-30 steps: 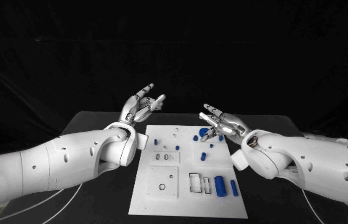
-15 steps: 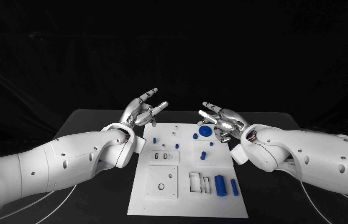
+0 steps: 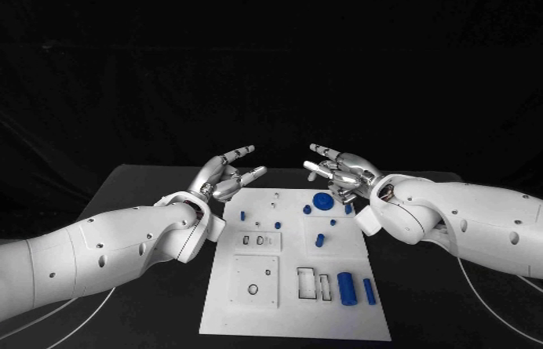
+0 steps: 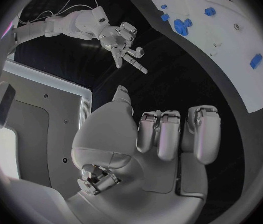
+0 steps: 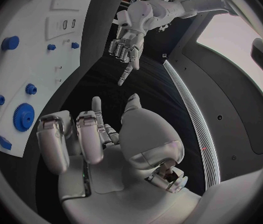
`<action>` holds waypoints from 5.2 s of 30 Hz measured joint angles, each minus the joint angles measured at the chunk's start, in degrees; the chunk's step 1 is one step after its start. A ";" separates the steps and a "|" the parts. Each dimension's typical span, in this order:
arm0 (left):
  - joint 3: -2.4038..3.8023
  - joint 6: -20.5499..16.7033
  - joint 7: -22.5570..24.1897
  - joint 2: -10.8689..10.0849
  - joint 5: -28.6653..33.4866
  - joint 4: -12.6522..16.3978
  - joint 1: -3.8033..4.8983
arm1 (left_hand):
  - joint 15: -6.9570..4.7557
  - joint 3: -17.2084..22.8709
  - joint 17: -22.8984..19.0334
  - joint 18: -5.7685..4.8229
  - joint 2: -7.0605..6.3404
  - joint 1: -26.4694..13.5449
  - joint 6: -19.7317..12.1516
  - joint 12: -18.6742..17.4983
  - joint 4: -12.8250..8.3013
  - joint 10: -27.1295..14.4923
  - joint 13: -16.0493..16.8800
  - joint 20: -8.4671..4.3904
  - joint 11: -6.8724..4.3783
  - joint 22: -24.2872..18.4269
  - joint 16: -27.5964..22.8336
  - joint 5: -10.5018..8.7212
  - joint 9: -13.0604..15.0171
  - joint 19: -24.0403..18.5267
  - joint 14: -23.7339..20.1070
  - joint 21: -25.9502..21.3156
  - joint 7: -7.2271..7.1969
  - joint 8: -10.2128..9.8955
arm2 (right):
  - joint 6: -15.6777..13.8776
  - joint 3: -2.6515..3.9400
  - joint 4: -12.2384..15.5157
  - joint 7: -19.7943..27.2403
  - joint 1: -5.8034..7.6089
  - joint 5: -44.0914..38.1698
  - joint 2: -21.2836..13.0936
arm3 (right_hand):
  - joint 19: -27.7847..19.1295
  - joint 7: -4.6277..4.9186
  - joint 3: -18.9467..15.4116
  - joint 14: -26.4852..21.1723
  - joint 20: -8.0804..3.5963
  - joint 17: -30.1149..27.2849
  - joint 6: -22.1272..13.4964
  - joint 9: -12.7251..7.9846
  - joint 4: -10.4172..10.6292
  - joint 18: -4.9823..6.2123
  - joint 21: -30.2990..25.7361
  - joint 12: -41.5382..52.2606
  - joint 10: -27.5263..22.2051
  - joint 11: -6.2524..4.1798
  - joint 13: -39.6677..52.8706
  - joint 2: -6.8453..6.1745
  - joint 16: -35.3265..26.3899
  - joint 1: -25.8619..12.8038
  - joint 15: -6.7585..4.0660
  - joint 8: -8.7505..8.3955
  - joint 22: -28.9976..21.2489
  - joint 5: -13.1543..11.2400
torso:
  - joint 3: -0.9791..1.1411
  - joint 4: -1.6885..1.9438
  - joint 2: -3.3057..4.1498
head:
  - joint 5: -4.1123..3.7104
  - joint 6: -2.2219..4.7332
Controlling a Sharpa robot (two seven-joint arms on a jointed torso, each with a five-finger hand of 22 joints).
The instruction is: Assemble the parts on the task board
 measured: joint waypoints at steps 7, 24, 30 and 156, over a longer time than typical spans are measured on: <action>-0.03 0.55 -1.11 0.14 -2.64 -0.45 0.00 | 0.00 0.00 -0.01 0.00 0.36 0.36 0.78 0.00 0.00 0.21 -0.01 0.00 0.20 0.00 0.00 0.00 0.08 0.00 0.00 0.27 0.13 0.00 | -0.53 -0.02 -1.52 -2.82 0.22 -8.09 0.84 | 0.12 6.09 2.90 0.24 -0.12 0.07 25.51 6.65 -4.33 0.00 0.00 -6.11 6.31 -1.15 -3.06 -2.93 0.00 4.57 -0.74 13.63 0.00 -2.22 | -0.08 0.21 0.42 | -0.31 -0.10; -0.10 0.46 -3.64 0.57 -15.17 -1.31 -0.06 | 0.21 -0.32 -0.02 0.02 0.45 1.23 2.97 0.00 0.01 0.20 -0.02 0.63 0.62 -0.01 0.00 0.00 0.23 0.19 0.20 0.93 0.51 0.34 | -5.71 0.36 -4.59 -10.61 -0.24 -39.35 2.83 | 0.24 6.73 8.67 0.29 0.38 0.05 47.71 4.31 -11.20 0.01 -0.01 -44.39 30.45 0.02 -29.93 -9.59 -0.03 9.70 0.12 6.14 -0.01 -3.12 | -0.26 1.14 1.49 | -1.10 -0.47; -0.10 0.31 -4.65 1.25 -20.12 -1.79 -0.06 | 0.20 -0.50 -0.02 0.02 0.72 1.50 2.99 0.00 -0.12 0.20 -0.02 0.75 0.62 -0.02 0.00 0.00 0.22 0.07 0.20 0.54 0.53 0.34 | -6.33 0.56 -4.88 -13.13 -0.61 -48.70 3.42 | 0.24 5.91 9.92 0.28 0.39 0.05 47.79 3.57 -11.90 0.02 -0.01 -46.75 31.32 0.28 -29.93 -10.24 -0.03 10.37 0.12 4.66 -0.02 -3.12 | -0.29 1.32 1.53 | -1.35 -0.58; -0.15 -1.48 -9.44 1.44 -29.42 -3.22 -0.12 | 2.05 -2.76 -0.04 0.03 2.91 6.23 25.38 -2.02 -0.08 0.19 0.08 2.64 2.86 -0.04 0.00 1.16 4.03 -3.52 0.20 -1.89 2.25 6.78 | 4.48 1.17 -10.53 -29.93 -4.08 -64.90 10.51 | 0.20 6.69 15.87 0.25 -0.84 0.03 50.12 1.66 -10.98 0.03 -0.06 -56.51 40.35 -1.95 -29.90 -9.65 -0.04 11.85 -1.10 0.05 -0.05 -4.31 | -0.33 1.58 1.99 | -1.68 -2.99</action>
